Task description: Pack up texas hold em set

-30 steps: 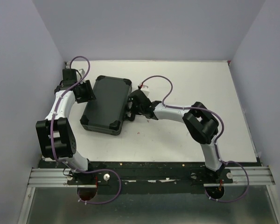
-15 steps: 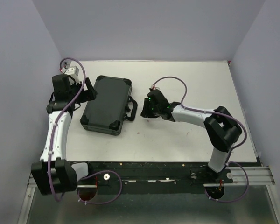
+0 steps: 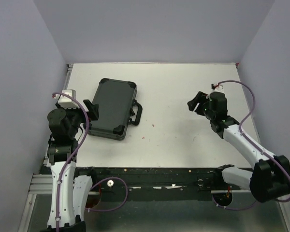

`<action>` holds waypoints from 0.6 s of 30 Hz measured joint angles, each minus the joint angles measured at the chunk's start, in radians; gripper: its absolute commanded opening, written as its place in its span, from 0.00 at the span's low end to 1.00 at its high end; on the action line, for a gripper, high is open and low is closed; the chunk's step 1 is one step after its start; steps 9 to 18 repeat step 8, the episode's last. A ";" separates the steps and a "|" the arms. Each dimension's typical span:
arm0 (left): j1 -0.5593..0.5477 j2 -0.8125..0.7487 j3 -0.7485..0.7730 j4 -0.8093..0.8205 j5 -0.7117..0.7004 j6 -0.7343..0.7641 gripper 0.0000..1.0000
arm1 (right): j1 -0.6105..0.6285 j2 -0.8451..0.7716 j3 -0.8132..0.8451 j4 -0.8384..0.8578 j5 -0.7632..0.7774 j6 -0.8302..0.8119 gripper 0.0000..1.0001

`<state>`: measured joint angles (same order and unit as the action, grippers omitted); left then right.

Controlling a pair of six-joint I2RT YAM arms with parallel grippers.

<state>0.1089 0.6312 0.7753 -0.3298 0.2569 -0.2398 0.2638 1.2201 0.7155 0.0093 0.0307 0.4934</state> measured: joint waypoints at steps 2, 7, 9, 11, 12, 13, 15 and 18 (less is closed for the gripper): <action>-0.002 -0.033 -0.017 0.000 -0.008 -0.005 0.99 | -0.004 -0.082 -0.031 0.019 0.021 -0.023 0.75; -0.006 -0.072 -0.032 0.000 -0.021 -0.012 0.99 | -0.004 -0.191 -0.071 0.064 0.056 -0.061 0.75; -0.006 -0.075 -0.032 0.000 -0.022 -0.013 0.99 | -0.004 -0.197 -0.075 0.069 0.061 -0.066 0.75; -0.006 -0.075 -0.032 0.000 -0.022 -0.013 0.99 | -0.004 -0.197 -0.075 0.069 0.061 -0.066 0.75; -0.006 -0.075 -0.032 0.000 -0.022 -0.013 0.99 | -0.004 -0.197 -0.075 0.069 0.061 -0.066 0.75; -0.006 -0.075 -0.032 0.000 -0.022 -0.013 0.99 | -0.004 -0.197 -0.075 0.069 0.061 -0.066 0.75; -0.006 -0.075 -0.032 0.000 -0.022 -0.013 0.99 | -0.004 -0.197 -0.075 0.069 0.061 -0.066 0.75; -0.006 -0.075 -0.032 0.000 -0.022 -0.013 0.99 | -0.004 -0.197 -0.075 0.069 0.061 -0.066 0.75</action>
